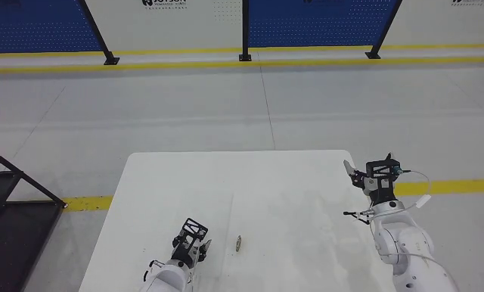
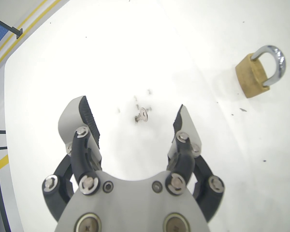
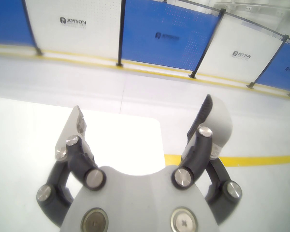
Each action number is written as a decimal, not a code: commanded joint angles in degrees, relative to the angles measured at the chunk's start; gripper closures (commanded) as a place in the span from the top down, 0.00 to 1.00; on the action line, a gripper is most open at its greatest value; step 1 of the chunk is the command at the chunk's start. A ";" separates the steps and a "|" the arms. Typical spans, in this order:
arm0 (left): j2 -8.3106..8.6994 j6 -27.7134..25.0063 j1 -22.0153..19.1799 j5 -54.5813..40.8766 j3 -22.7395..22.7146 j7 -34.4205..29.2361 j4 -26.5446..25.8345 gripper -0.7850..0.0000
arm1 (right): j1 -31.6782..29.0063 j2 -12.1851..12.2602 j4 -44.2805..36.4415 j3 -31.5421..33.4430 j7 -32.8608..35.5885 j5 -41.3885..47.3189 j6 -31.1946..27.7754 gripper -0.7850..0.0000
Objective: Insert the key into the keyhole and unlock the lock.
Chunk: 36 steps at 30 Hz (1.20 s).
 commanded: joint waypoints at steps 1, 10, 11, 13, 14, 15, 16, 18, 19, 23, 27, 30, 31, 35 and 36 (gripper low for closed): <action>-0.07 -0.12 -0.32 -0.01 0.36 -0.39 0.42 0.81 | 0.00 0.00 0.00 0.00 0.00 0.00 0.00 1.00; -0.41 0.71 -1.29 -0.29 1.27 -1.32 1.89 0.61 | 0.00 0.00 0.00 0.00 0.00 0.00 0.00 1.00; -0.43 0.75 -1.34 -0.26 1.37 -1.30 2.10 0.58 | 0.00 0.00 0.00 0.00 0.00 0.00 0.00 1.00; -0.48 0.87 -1.50 -0.28 1.40 -1.39 2.35 0.48 | 0.00 0.00 0.00 0.00 0.00 0.00 0.00 1.00; -0.49 0.84 -1.58 -0.35 1.38 -1.50 2.49 0.48 | 0.00 0.00 0.00 0.00 0.00 0.00 0.00 1.00; -0.50 0.80 -1.68 -0.40 1.32 -1.68 2.61 0.46 | 0.00 0.00 0.00 0.00 0.00 0.00 0.00 1.00; -0.52 0.73 -1.77 -0.46 1.31 -1.84 2.68 0.45 | 0.00 0.00 0.00 0.00 0.00 0.00 0.00 1.00; -0.54 0.59 -1.89 -0.60 1.27 -2.11 2.76 0.40 | 0.00 0.00 0.00 0.00 0.00 0.00 0.00 1.00; -0.55 0.54 -1.94 -0.65 1.24 -2.21 2.78 0.38 | 0.00 0.00 0.00 0.00 0.00 0.00 0.00 1.00; -0.58 0.27 -2.17 -1.14 0.97 -2.03 3.00 0.38 | 0.00 0.00 0.00 0.00 0.00 0.00 0.00 1.00; -0.61 -0.01 -2.35 -1.49 0.78 -1.58 3.30 0.29 | 0.00 0.00 0.00 0.00 0.00 0.00 0.00 1.00; -0.63 -0.22 -2.59 -1.62 0.64 -1.51 3.51 0.16 | 0.00 0.00 0.00 0.00 0.00 0.00 0.00 1.00; -0.63 -0.23 -2.68 -1.55 0.58 -1.48 3.55 0.13 | 0.00 0.00 0.00 0.00 0.00 0.00 0.00 1.00; -0.65 -0.32 -2.81 -1.43 0.49 -1.38 3.50 0.11 | 0.00 0.00 0.00 0.00 0.00 0.00 0.00 1.00; -0.66 -0.31 -2.80 -1.38 0.47 -1.29 3.48 0.07 | 0.00 0.00 0.00 0.00 0.00 0.00 0.00 1.00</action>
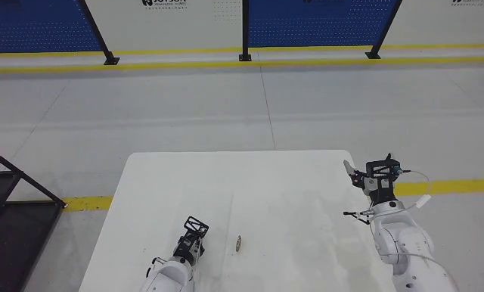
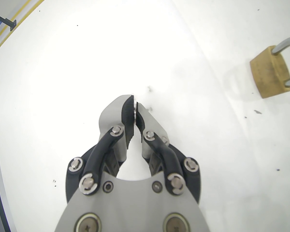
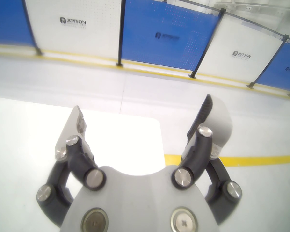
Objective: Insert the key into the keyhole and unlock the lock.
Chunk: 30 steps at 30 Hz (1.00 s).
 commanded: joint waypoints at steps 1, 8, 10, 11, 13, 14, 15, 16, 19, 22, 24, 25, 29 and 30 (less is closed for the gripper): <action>-0.01 0.00 0.03 0.05 -0.03 0.09 -0.02 0.07 | 0.00 0.00 0.00 0.00 0.00 0.00 0.00 1.00; 0.00 -0.02 0.35 0.42 -0.34 0.24 -0.52 0.00 | 0.00 0.00 0.00 0.00 0.00 0.00 0.00 1.00; 0.01 -0.07 0.47 0.52 -0.45 0.27 -0.78 0.00 | 0.00 0.00 0.00 0.00 0.00 0.00 0.00 1.00; 0.01 -0.10 0.57 0.55 -0.47 0.33 -0.91 0.00 | 0.00 0.00 0.00 0.00 0.00 0.00 0.00 1.00; 0.02 -0.08 0.89 0.76 -0.48 0.70 -1.27 0.00 | 0.00 0.00 0.00 0.00 0.00 0.00 0.00 1.00; 0.04 -0.10 1.10 0.93 -0.49 0.95 -1.46 0.00 | 0.00 0.00 0.00 0.00 0.00 0.00 0.00 1.00; 0.05 -0.07 1.30 1.08 -0.51 1.33 -1.84 0.00 | 0.00 0.00 0.00 0.00 0.00 0.00 0.00 1.00; 0.07 0.05 1.59 1.10 -0.59 2.07 -2.37 0.00 | 0.00 0.00 0.00 0.00 0.00 0.00 0.00 1.00; 0.20 -0.32 3.39 -0.15 -1.25 6.23 -5.18 0.00 | 0.00 0.00 0.00 0.00 0.00 0.00 0.00 1.00; 0.55 -3.02 5.86 -3.35 -2.97 13.19 -7.96 0.00 | 0.00 0.00 0.00 0.00 0.00 0.00 0.00 1.00; 0.80 -5.65 7.23 -6.76 -4.78 19.12 -9.11 0.00 | 0.00 0.00 0.00 0.00 0.00 0.00 0.00 1.00; 0.99 -7.03 7.94 -7.97 -5.99 21.36 -8.52 0.00 | 0.00 0.00 0.00 0.00 0.00 0.00 0.00 1.00; 1.68 -17.98 9.26 -14.66 -9.41 32.67 -7.98 0.00 | 0.00 0.00 0.00 0.00 0.00 0.00 0.00 1.00; 1.92 -20.67 9.37 -14.88 -10.50 36.37 -7.15 0.00 | 0.00 -0.01 0.07 -0.14 0.00 0.03 -0.31 1.00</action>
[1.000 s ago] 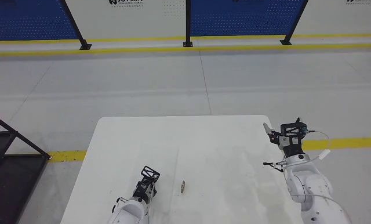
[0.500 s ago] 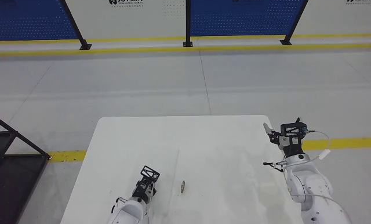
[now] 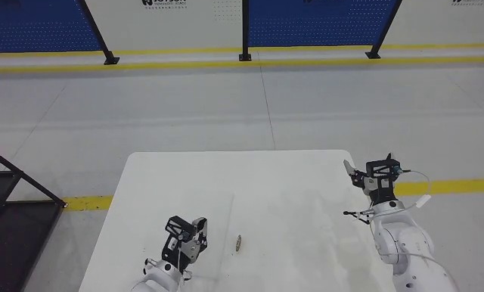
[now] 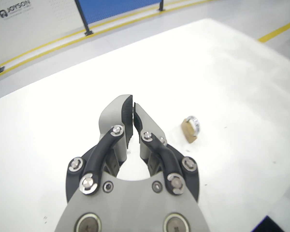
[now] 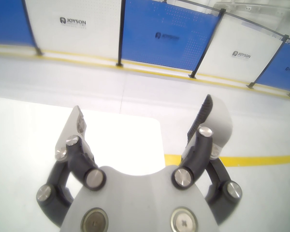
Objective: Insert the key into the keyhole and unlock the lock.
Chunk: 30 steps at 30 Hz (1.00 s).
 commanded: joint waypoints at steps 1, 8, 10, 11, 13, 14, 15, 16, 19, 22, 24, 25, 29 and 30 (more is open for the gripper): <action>0.41 -6.27 0.23 -0.67 -1.86 7.90 2.01 0.00 | -0.01 -0.02 0.22 -0.33 0.07 0.14 -1.09 1.00; 1.26 -22.45 -2.57 -2.59 -3.61 29.84 12.22 0.00 | -2.49 0.02 -1.62 -2.97 0.22 -2.25 -7.55 1.00; 1.50 -25.12 -3.62 -1.75 -4.18 33.32 14.94 0.00 | -4.22 0.20 -2.54 -3.92 0.28 -5.50 -9.91 1.00; 1.64 -26.27 -4.11 -1.11 -4.45 34.58 16.04 0.00 | -5.22 0.27 -2.97 -4.66 0.29 -7.99 -10.42 1.00; 1.79 -27.60 -4.86 -1.25 -4.96 37.02 18.07 0.00 | -7.33 0.28 -3.66 -6.52 -0.83 -12.58 -9.97 1.00; 1.88 -28.44 -5.21 -1.28 -5.23 37.83 18.81 0.00 | -8.46 0.30 -3.77 -7.69 -1.53 -14.92 -10.11 1.00; 1.95 -28.84 -5.48 -1.47 -5.56 38.75 19.45 0.00 | -9.44 0.32 -3.76 -8.82 -2.09 -17.13 -10.41 1.00; 2.02 -29.29 -5.63 -1.44 -5.76 39.56 19.95 0.00 | -10.22 0.32 -3.80 -9.77 -2.70 -18.94 -10.27 1.00; 2.18 -30.55 -5.82 -1.96 -6.21 41.78 21.09 0.00 | -12.13 0.30 -3.75 -13.39 -3.84 -25.15 -9.87 1.00; 2.27 -31.03 -5.95 -2.15 -6.33 43.17 21.96 0.00 | -13.37 0.22 -3.69 -17.13 -4.16 -28.96 -10.72 1.00; 2.34 -31.48 -6.20 -2.18 -6.29 43.63 22.62 0.00 | -13.96 0.10 -3.68 -19.37 -4.33 -30.49 -10.67 1.00; 2.36 -31.72 -6.34 -2.24 -6.17 43.72 23.06 0.00 | -14.03 0.05 -3.85 -20.33 -4.39 -30.78 -11.04 1.00; 2.36 -31.79 -6.41 -2.31 -6.13 43.70 23.24 0.00 | -14.01 0.03 -4.04 -21.25 -3.99 -30.41 -12.28 1.00; 2.36 -31.79 -6.41 -2.31 -6.13 43.70 23.24 0.00 | -14.01 0.03 -4.04 -21.25 -3.99 -30.41 -12.28 1.00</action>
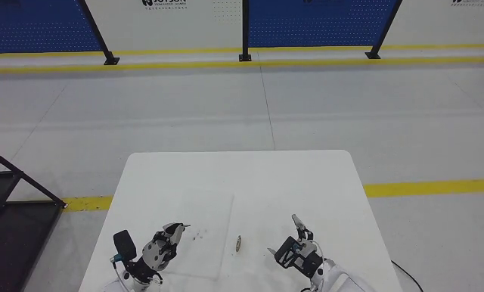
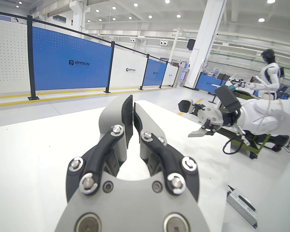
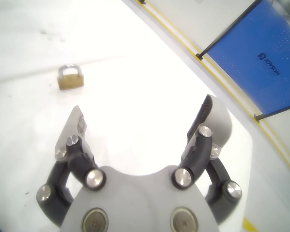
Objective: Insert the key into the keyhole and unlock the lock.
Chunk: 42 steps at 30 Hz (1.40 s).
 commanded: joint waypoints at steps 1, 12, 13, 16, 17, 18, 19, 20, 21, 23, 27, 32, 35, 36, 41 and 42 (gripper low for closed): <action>0.00 0.01 0.01 0.01 -0.01 -0.01 -0.02 0.00 | 0.00 0.00 0.01 0.05 -0.02 -0.01 0.06 1.00; 0.00 0.01 0.01 0.01 -0.01 -0.01 -0.02 0.00 | 1.33 -0.14 0.43 -3.86 -1.08 0.47 -5.13 1.00; 0.00 0.01 0.01 0.01 -0.01 -0.01 -0.02 0.00 | 2.17 -0.35 0.82 -5.08 -0.53 1.58 -5.82 1.00; 0.00 0.01 0.01 0.01 -0.01 -0.01 -0.02 0.00 | 5.21 -1.37 2.32 -10.41 3.30 3.89 -6.18 1.00; 0.00 0.01 0.01 0.01 -0.01 -0.01 -0.02 0.00 | 6.20 -1.80 3.33 -12.27 4.66 5.55 -6.30 1.00; 0.00 0.01 0.01 0.01 -0.01 -0.01 -0.02 0.00 | 7.40 -2.29 4.27 -13.72 5.66 8.16 -6.11 1.00; 0.00 0.01 0.01 0.01 -0.01 -0.01 -0.02 0.00 | 8.63 -2.72 5.52 -14.98 6.79 10.28 -6.09 1.00; 0.00 0.01 0.01 0.01 -0.01 -0.01 -0.02 0.00 | 9.80 -3.13 6.82 -16.00 7.75 12.33 -5.78 1.00; 0.00 0.01 0.01 0.01 -0.01 -0.01 -0.02 0.00 | 10.94 -3.54 8.15 -16.93 8.52 13.99 -4.88 1.00; 0.00 0.01 0.01 0.01 -0.01 -0.01 -0.02 0.00 | 13.04 -4.28 11.05 -18.77 9.68 16.27 -3.69 1.00; 0.00 0.01 0.01 0.01 -0.01 -0.01 -0.02 0.00 | 15.22 -5.45 15.48 -20.85 8.22 19.56 1.42 1.00; 0.00 0.01 0.01 0.01 -0.01 -0.01 -0.02 0.00 | 15.66 -6.16 18.57 -22.75 6.34 19.95 5.62 1.00; 0.00 0.01 0.01 0.01 -0.01 -0.01 -0.02 0.00 | 16.53 -6.57 20.12 -23.67 5.92 20.63 6.54 1.00; 0.00 0.01 0.01 0.01 -0.01 -0.01 -0.02 0.00 | 16.81 -6.71 20.52 -23.90 5.54 20.87 6.97 1.00; 0.00 0.01 0.01 0.01 -0.01 -0.01 -0.02 0.00 | 17.53 -7.34 21.98 -25.25 4.06 20.53 10.43 0.70; 0.00 0.01 0.01 0.01 -0.01 -0.01 -0.02 0.00 | 17.67 -7.45 22.19 -25.48 3.99 20.60 10.84 0.61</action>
